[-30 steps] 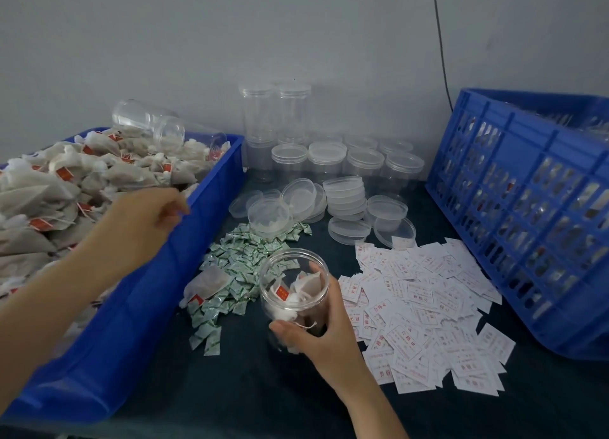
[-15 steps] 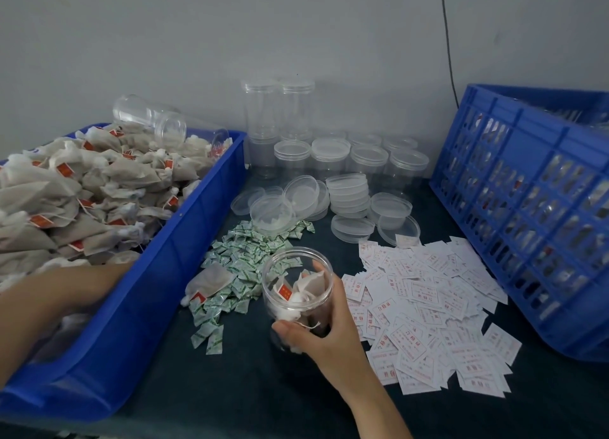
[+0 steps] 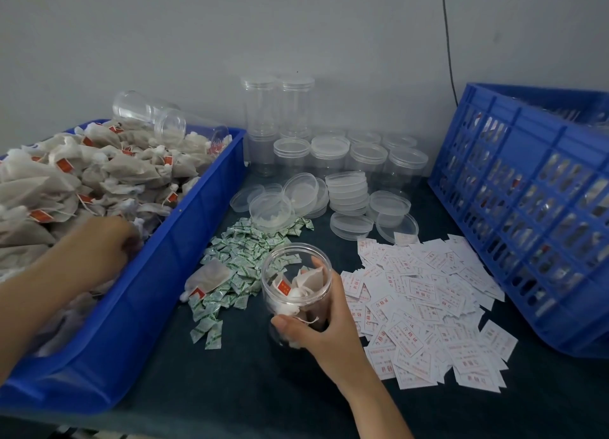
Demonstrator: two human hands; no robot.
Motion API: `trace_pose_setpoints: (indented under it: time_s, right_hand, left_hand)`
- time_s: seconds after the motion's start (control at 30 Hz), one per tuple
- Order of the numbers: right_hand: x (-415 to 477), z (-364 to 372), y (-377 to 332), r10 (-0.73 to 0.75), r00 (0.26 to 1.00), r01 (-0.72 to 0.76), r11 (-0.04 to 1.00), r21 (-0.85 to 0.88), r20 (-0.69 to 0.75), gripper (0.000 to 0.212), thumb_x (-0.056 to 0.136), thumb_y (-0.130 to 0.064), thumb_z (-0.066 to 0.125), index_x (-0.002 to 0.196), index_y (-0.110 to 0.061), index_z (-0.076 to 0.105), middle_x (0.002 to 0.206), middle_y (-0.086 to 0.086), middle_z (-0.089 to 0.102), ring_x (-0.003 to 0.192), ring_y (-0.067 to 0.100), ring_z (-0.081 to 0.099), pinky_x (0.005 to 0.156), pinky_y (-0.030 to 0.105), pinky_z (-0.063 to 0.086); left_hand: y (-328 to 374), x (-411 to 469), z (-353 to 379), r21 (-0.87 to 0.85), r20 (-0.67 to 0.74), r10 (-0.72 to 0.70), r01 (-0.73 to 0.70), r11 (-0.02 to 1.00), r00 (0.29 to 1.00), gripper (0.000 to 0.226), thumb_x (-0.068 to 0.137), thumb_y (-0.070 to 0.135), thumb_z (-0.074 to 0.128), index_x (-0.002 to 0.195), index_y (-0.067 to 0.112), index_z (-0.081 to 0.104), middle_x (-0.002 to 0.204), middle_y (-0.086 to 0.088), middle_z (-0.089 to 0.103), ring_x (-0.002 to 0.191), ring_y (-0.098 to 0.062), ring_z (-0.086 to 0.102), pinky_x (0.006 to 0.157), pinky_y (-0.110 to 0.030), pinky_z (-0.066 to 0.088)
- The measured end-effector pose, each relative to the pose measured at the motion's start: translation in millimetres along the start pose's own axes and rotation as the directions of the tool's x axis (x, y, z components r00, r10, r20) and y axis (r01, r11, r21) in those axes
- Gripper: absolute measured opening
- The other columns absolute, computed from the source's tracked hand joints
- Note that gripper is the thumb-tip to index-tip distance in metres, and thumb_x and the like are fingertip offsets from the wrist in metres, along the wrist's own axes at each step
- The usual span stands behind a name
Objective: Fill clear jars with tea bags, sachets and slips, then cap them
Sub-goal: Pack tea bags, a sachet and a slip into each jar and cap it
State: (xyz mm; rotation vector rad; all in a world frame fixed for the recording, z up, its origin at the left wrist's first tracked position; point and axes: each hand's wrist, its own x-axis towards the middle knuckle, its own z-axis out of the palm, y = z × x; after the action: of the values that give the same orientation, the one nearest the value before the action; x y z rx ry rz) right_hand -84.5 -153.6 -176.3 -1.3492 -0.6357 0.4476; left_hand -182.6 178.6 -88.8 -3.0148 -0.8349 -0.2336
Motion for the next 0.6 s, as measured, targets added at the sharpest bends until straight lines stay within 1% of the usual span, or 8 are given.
trace_pose_setpoints:
  time_s: [0.1, 0.17, 0.23, 0.33, 0.4, 0.47, 0.53, 0.6]
  right_hand:
    - [-0.6, -0.9, -0.5, -0.013, 1.000, 0.013, 1.000, -0.005, 0.002, 0.081, 0.075, -0.008, 0.085, 0.142, -0.024, 0.041, 0.120, -0.012, 0.066, 0.110, 0.008, 0.066, 0.081, 0.016, 0.053]
    - [-0.6, -0.8, -0.2, -0.013, 1.000, 0.013, 1.000, 0.004, 0.006, 0.082, 0.075, -0.008, 0.085, 0.142, -0.027, 0.041, 0.121, -0.012, 0.066, 0.110, 0.009, 0.066, 0.080, 0.018, 0.054]
    - [-0.1, -0.4, 1.1, -0.016, 1.000, 0.016, 1.000, 0.013, 0.008, 0.081, 0.075, -0.009, 0.085, 0.141, -0.028, 0.042, 0.121, -0.008, 0.066, 0.106, 0.010, 0.068, 0.076, 0.019, 0.055]
    - [0.5, 0.8, 1.8, -0.015, 1.000, 0.015, 1.000, 0.022, -0.002, 0.081, 0.073, -0.013, 0.086, 0.140, -0.030, 0.043, 0.120, -0.006, 0.067, 0.102, 0.011, 0.068, 0.074, 0.019, 0.054]
    - [1.0, 1.2, 2.3, -0.012, 1.000, 0.012, 1.000, 0.022, -0.006, 0.082, 0.072, -0.016, 0.087, 0.140, -0.030, 0.043, 0.120, -0.006, 0.067, 0.102, 0.012, 0.068, 0.074, 0.019, 0.055]
    - [1.7, 1.2, 2.6, -0.006, 1.000, 0.006, 1.000, 0.021, -0.006, 0.082, 0.071, -0.018, 0.088, 0.139, -0.029, 0.044, 0.120, -0.001, 0.067, 0.098, 0.012, 0.069, 0.072, 0.019, 0.054]
    - [2.0, 1.2, 2.9, -0.005, 1.000, 0.005, 1.000, 0.019, -0.011, 0.082, 0.071, -0.018, 0.088, 0.139, -0.028, 0.044, 0.120, -0.001, 0.067, 0.099, 0.011, 0.068, 0.072, 0.019, 0.054]
    - [1.8, 1.0, 3.6, -0.012, 1.000, 0.012, 1.000, 0.006, -0.018, 0.082, 0.071, -0.018, 0.088, 0.140, -0.026, 0.043, 0.121, -0.006, 0.067, 0.106, 0.012, 0.068, 0.077, 0.019, 0.054]
  left_hand:
    - [-11.9, 11.8, -3.7, -0.089, -0.143, -0.038, 0.025, 0.996, 0.989, 0.033, 0.071, -0.007, 0.076, 0.051, 0.015, 0.062, 0.044, 0.010, 0.047, 0.047, -0.016, 0.050, 0.053, -0.029, 0.038]
    - [-20.8, 22.2, -13.5, -0.197, -0.191, -0.086, 0.047, 0.979, 0.978, 0.034, 0.074, 0.002, 0.077, 0.053, 0.020, 0.057, 0.048, 0.007, 0.051, 0.050, -0.021, 0.053, 0.057, -0.036, 0.046]
    - [-24.5, 28.2, -30.8, -0.224, -0.232, -0.085, 0.032, 0.974, 0.969, 0.025, 0.075, 0.011, 0.076, 0.059, 0.019, 0.058, 0.054, 0.001, 0.057, 0.057, -0.026, 0.058, 0.067, -0.048, 0.052]
    - [0.4, 26.6, -69.4, -0.224, -0.325, -0.017, -0.060, 0.973, 0.946, 0.029, 0.071, 0.003, 0.082, 0.063, 0.018, 0.059, 0.057, -0.002, 0.057, 0.060, -0.033, 0.059, 0.071, -0.052, 0.052]
    - [28.8, 20.2, -93.6, -0.184, -0.350, 0.066, -0.138, 0.973, 0.934, 0.022, 0.069, 0.010, 0.084, 0.063, 0.018, 0.064, 0.058, 0.006, 0.056, 0.058, -0.026, 0.057, 0.063, -0.039, 0.049]
    - [65.0, 10.6, -114.9, -0.136, -0.295, 0.159, -0.206, 0.969, 0.942, 0.018, 0.073, 0.021, 0.080, 0.065, 0.027, 0.065, 0.062, 0.016, 0.055, 0.061, -0.007, 0.052, 0.055, -0.023, 0.034]
    - [101.2, 1.4, -126.9, -0.188, -0.229, 0.216, -0.261, 0.947, 0.949, 0.010, 0.077, 0.023, 0.077, 0.073, 0.026, 0.068, 0.067, 0.019, 0.056, 0.063, 0.003, 0.047, 0.055, -0.018, 0.030]
    - [133.3, -5.8, -130.1, -0.241, -0.196, 0.268, -0.311, 0.919, 0.943, 0.005, 0.079, 0.025, 0.075, 0.081, 0.024, 0.071, 0.072, 0.018, 0.059, 0.063, 0.005, 0.048, 0.058, -0.013, 0.033]
